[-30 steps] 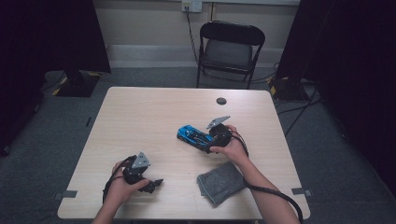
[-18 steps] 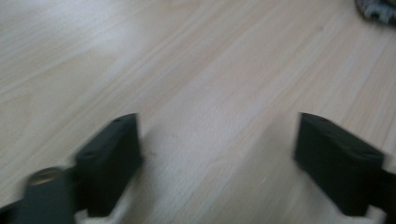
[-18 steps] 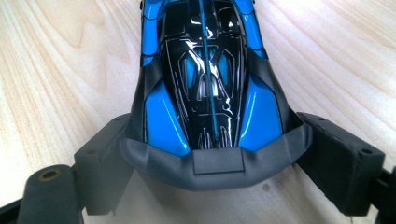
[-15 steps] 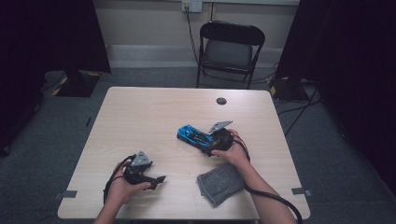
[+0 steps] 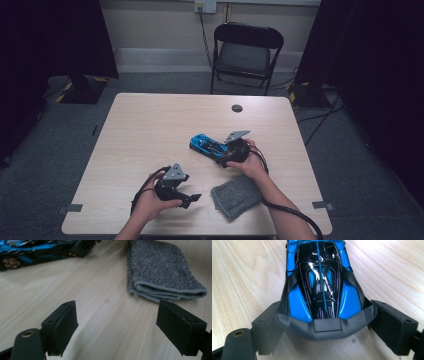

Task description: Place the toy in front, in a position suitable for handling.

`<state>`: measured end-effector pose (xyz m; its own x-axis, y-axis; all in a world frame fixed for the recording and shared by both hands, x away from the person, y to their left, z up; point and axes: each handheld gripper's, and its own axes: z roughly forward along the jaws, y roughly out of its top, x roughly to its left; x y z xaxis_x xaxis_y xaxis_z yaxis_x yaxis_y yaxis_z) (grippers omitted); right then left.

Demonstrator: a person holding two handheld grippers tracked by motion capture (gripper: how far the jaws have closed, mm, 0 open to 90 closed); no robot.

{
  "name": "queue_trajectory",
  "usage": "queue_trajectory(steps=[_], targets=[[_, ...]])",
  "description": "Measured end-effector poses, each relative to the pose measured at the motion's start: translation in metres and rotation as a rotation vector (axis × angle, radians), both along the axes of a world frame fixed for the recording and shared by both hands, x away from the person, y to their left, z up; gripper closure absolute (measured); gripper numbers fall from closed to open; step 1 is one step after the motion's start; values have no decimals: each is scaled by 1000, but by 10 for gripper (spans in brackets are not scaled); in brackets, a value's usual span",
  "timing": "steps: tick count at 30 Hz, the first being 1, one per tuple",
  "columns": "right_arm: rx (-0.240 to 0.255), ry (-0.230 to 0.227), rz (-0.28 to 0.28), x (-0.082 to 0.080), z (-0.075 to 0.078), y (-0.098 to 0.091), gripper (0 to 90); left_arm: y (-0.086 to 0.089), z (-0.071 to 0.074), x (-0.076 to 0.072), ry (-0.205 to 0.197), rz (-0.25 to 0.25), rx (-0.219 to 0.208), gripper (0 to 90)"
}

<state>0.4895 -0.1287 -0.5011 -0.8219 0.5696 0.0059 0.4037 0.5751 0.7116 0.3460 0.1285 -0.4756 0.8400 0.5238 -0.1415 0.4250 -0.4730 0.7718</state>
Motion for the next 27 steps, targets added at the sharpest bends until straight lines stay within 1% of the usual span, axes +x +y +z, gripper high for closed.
queue_trajectory(steps=[1, 2, 4, 7, 8, 9, 10, 11, 12, 13, 14, 15, 16, 17, 18, 19, 21, 25, 27], targets=[[2, -1, 3, 0, 0, 0, 154, -7, 2, 0, 4, -15, -6, 168], [2, -1, 3, 0, 0, 0, 154, -7, 2, 0, 4, -15, -6, 169], [2, -2, 8, 1, 0, 0, 154, -18, 6, 0, -3, -40, -2, 169], [16, -11, 9, 0, -2, -1, 155, -30, 11, -2, -11, -64, -19, 168], [16, -11, 9, 0, -2, -1, 155, -30, 11, -2, -11, -64, -19, 168], [25, -16, 6, 0, -3, -2, 156, -39, 12, -2, -10, -81, -23, 167], [25, -16, 6, 0, -3, -2, 156, -39, 12, -2, -10, -81, -23, 165], [28, -18, 7, 0, -3, -3, 156, -47, 12, -3, -6, -97, -21, 165], [28, -18, 6, 0, -3, -2, 156, -57, 12, -2, -5, -106, -29, 165], [28, -17, 8, 0, -3, -2, 156, -62, 12, -2, 0, -114, -41, 168], [28, -17, 8, 0, -3, -2, 156, -62, 12, -2, 0, -114, -41, 176], [28, -18, 6, 0, -3, -2, 157, -68, 11, -2, 4, -120, -45, 180], [28, -18, 6, 0, -3, -2, 157, -79, 8, -1, 3, -133, -41, 181], [29, -19, 6, 0, -3, -2, 157, -79, 8, -1, 3, -133, -41, 183], [28, -19, 5, 0, -3, -2, 157, -89, 6, -1, -2, -142, -28, 183], [28, -19, 5, 0, -3, -2, 157, -89, 6, -1, -2, -142, -28, 186], [29, -19, 5, 0, -3, -2, 157, -101, 2, -1, -9, -152, -11, 192], [29, -19, 5, 0, -3, -2, 157, -108, -2, 0, -10, -153, 8, 202], [29, -20, 5, 0, -3, -2, 157, -113, -8, 0, -8, -159, 25, 203]])
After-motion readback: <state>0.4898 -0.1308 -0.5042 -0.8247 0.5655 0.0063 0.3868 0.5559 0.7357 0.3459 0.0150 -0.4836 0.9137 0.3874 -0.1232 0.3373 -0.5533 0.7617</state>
